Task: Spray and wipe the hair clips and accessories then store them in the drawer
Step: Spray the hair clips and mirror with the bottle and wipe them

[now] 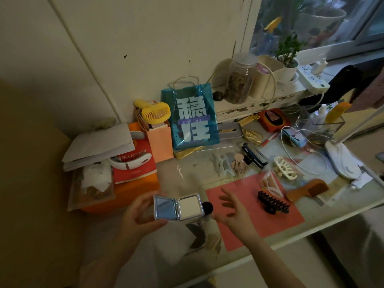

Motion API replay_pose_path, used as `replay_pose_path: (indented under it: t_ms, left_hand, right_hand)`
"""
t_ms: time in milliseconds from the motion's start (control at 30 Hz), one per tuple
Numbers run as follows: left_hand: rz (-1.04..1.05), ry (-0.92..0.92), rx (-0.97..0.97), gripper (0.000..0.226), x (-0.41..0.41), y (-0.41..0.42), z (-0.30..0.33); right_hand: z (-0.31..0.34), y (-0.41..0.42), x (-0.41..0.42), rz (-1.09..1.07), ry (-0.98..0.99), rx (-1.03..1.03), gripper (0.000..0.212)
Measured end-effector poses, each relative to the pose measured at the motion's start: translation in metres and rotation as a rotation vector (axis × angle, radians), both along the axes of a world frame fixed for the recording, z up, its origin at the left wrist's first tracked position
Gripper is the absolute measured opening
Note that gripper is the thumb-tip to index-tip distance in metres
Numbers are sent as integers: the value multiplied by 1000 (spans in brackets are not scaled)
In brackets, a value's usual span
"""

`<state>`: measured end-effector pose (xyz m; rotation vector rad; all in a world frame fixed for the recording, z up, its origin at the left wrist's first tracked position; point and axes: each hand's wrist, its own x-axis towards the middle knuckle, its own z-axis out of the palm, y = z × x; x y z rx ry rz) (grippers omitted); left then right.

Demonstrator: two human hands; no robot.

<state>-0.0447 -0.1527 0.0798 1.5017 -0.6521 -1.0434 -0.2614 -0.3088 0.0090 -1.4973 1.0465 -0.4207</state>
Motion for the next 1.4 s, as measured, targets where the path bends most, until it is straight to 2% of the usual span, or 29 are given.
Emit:
replay_pose_path:
  t_ms: [33,133,200,267,433,600,733,833,967,1067,1200,1367,1400]
  left_hand:
    - [6,16,2,80,0,2,-1]
    - [35,50,-1,75,1,8,-3]
    - [51,45,9,89,2,13,-6]
    - [83,44,21,94,5,19,-7]
    - [117,63,49,69,11,27,-7]
    - [118,23,80,86,13,25,-1]
    - [68,-3,102,97,13,15,6]
    - [52,-49,108,95,15,10,12]
    - [68,-66,80,62,18,0,19]
    - [35,-122,63,60,22,-8,27]
    - [31,-161,14,65,29,-17,38]
    - [37,-212,-85,66,29,-29,66]
    - [42,-221,-112,66,31,-31,76]
  right_hand:
    - [-10,0,5,31,18,-8,81]
    - [-35,2,15,91,57,-51,83]
    - [-48,3,18,80,84,-77,77]
    - [-56,4,21,56,90,-99,66]
    - [-60,5,30,22,86,-124,50]
    - [-45,9,27,13,-24,-90,42]
    - [7,8,21,22,-196,33,33]
    - [52,2,12,31,-325,121,42]
    - [105,-4,2,11,-536,252,62]
    - [135,-4,1,25,-641,317,74]
    - [162,-1,3,-10,-651,279,56]
    - [182,-6,11,23,-597,150,79]
    - [191,-5,14,53,-596,114,78]
